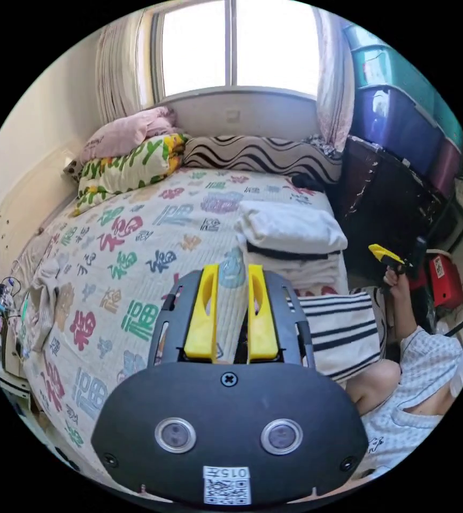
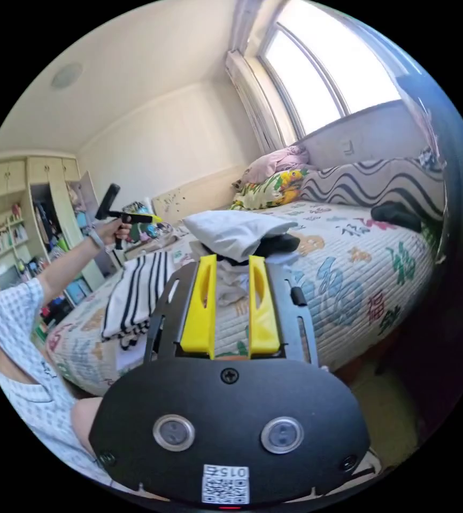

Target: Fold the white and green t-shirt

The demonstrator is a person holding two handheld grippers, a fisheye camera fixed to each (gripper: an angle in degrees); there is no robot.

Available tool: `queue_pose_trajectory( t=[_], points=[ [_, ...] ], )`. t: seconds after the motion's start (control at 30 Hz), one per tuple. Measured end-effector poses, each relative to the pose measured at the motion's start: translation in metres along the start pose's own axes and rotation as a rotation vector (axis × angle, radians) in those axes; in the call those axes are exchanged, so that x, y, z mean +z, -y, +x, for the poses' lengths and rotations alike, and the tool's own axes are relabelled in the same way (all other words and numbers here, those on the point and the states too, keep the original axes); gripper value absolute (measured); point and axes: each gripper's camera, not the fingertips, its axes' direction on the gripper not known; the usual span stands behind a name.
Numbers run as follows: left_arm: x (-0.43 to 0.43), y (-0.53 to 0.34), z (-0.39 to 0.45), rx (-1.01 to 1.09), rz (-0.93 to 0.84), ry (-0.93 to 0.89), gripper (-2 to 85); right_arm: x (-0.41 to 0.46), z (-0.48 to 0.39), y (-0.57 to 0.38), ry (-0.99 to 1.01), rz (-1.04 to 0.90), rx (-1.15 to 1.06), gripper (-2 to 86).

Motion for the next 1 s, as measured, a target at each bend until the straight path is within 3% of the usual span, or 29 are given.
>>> queue_pose_trajectory(
  t=[0.17, 0.23, 0.33, 0.4, 0.57, 0.7, 0.87, 1.0],
  points=[
    [0.051, 0.038, 0.019, -0.128, 0.101, -0.202, 11.2, 0.071, 0.004, 0.035, 0.006, -0.143, 0.044, 8.9],
    [0.078, 0.043, 0.014, -0.189, 0.061, -0.306, 10.3, 0.091, 0.003, 0.039, 0.045, -0.209, 0.053, 6.1],
    [0.098, 0.041, 0.012, -0.206, -0.009, -0.378, 4.3, 0.085, -0.009, 0.046, 0.092, -0.151, 0.035, 2.7],
    [0.08, 0.035, 0.01, -0.198, 0.068, -0.394, 2.5, 0.068, -0.023, 0.054, 0.124, -0.077, 0.012, 1.8],
    [-0.054, 0.0, 0.002, -0.13, 0.305, -0.469, 1.2, 0.0, -0.091, 0.083, 0.383, 0.118, -0.103, 0.9],
    [-0.18, -0.074, 0.009, -0.066, 0.443, -0.517, 0.9, -0.035, -0.156, 0.088, 0.552, 0.136, -0.239, 0.8],
    [-0.311, -0.23, 0.034, -0.114, 0.508, -0.337, 0.9, -0.009, -0.251, 0.075, 0.745, -0.004, -0.309, 0.7],
    [-0.333, -0.323, 0.015, -0.298, 0.454, -0.207, 0.9, 0.068, -0.299, 0.057, 0.805, -0.214, -0.215, 0.8]
  ],
)
